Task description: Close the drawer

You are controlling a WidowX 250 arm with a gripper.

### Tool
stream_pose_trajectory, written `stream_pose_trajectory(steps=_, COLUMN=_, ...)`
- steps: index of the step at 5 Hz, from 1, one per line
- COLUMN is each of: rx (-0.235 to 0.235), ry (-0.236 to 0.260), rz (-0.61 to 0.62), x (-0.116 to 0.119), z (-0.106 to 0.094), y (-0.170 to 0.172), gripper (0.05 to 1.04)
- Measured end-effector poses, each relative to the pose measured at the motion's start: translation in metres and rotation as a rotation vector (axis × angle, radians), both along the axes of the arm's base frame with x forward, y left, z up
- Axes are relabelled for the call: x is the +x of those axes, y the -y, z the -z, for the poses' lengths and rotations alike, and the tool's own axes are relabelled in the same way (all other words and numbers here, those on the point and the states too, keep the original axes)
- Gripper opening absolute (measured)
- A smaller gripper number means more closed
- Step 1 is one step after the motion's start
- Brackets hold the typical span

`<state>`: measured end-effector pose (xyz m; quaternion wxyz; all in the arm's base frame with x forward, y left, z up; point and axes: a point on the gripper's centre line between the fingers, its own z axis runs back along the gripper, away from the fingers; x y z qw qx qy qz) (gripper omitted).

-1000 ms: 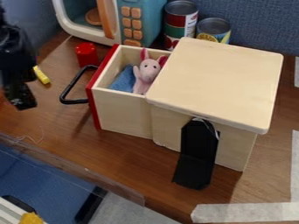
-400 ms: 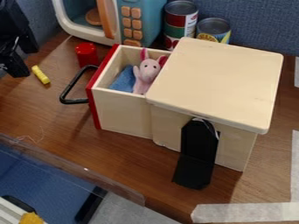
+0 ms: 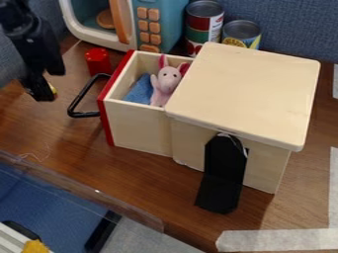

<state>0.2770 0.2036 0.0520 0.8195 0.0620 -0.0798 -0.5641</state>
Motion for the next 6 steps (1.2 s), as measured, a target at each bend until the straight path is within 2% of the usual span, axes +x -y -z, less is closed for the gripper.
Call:
stream_pose_trajectory(steps=2, rx=-0.026, ry=-0.008, rz=0.031, x=0.007, z=0.007, y=0.016, gripper=1.001)
stream_pose_trajectory(steps=3, rx=-0.074, ry=-0.037, rz=0.037, x=0.007, z=0.005, y=0.027, gripper=1.001)
stream_pose_trajectory(steps=4, rx=-0.099, ry=-0.066, rz=0.037, x=0.008, z=0.005, y=0.039, gripper=1.0)
stream_pose_trajectory(steps=6, rx=-0.092, ry=-0.045, rz=0.059, x=0.009, z=0.0, y=0.061, gripper=1.0)
